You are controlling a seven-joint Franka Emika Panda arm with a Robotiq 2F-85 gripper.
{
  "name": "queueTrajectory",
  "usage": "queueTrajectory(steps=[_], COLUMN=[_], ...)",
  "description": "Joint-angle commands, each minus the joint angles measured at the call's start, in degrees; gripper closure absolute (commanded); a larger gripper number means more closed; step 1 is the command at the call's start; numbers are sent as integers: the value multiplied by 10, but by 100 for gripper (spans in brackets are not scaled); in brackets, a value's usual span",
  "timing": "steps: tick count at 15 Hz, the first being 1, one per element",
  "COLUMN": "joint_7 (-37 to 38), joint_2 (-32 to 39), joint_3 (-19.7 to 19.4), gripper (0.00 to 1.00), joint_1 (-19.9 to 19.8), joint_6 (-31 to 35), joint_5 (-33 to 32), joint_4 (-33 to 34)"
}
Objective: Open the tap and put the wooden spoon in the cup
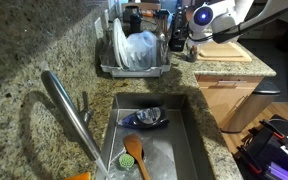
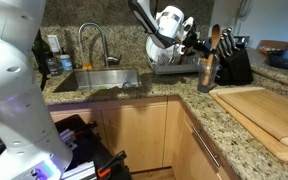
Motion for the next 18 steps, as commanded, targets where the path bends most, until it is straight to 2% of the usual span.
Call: queueTrajectory(steps=[1,4,6,8,10,12,15,16,17,18], joint_7=[-17,-57,-133,-225,-314,-404,-545,-516,-541,-538], joint_2=[-4,-8,-16,-28,-51,-67,-72,-85,-91,-94], joint_3=[13,21,34,46,120,217,353,172,174,142], gripper=[38,16,2,0,0,0,0,0,0,0], joint_1=[-14,-25,-43,-60,-126,-196,-274,-137,-131,-103], joint_6=[8,25,67,104,122,104,47,104,97,96], joint_5=[22,80,169,265,342,424,564,577,611,615], joint_4=[-5,-9,-13,-14,-21,-17,23,2,8,9])
